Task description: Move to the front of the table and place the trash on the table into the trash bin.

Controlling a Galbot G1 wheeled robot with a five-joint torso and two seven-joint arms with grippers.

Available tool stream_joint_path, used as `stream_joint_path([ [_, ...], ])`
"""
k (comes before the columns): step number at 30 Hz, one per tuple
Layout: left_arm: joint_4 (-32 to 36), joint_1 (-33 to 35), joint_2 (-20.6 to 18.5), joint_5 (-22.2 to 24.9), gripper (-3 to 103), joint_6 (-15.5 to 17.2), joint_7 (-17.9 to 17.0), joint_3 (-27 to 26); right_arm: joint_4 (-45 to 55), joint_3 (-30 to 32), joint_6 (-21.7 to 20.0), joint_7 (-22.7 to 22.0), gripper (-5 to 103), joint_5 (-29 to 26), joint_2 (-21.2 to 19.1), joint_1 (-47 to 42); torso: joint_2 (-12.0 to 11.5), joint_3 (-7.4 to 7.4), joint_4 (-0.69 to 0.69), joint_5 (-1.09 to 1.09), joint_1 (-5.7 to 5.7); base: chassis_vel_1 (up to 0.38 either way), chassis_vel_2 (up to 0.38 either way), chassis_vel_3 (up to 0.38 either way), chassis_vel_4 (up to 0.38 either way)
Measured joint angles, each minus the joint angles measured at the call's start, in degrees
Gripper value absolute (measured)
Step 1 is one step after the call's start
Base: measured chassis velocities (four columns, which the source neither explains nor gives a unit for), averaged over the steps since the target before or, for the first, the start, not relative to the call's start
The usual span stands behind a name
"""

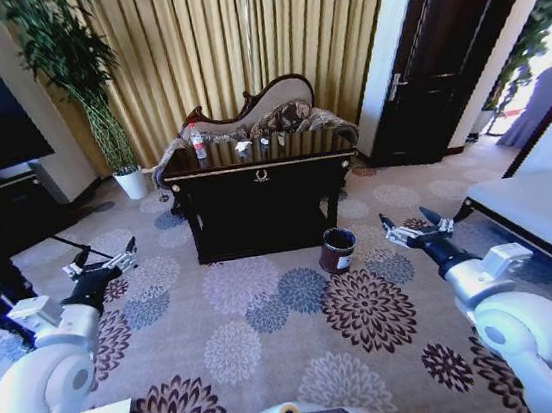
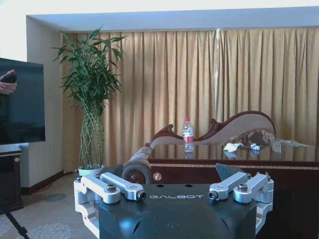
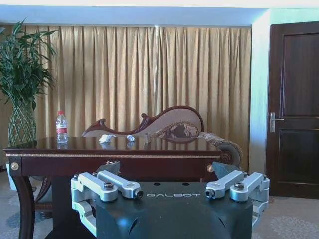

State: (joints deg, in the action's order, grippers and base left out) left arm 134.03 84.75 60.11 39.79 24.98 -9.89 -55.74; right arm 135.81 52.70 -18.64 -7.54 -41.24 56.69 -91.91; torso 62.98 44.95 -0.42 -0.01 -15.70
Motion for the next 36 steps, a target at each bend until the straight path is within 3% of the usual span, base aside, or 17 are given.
stream_joint_path([
  [36,0.1,0.0,0.1,-0.1,100,-0.3,0.6,0.0,-0.2,0.1,1.1,1.4,100,0.3,-0.2,-0.5,0.0,0.0,0.0,0.0,0.0,0.0,0.0,0.0,0.0],
])
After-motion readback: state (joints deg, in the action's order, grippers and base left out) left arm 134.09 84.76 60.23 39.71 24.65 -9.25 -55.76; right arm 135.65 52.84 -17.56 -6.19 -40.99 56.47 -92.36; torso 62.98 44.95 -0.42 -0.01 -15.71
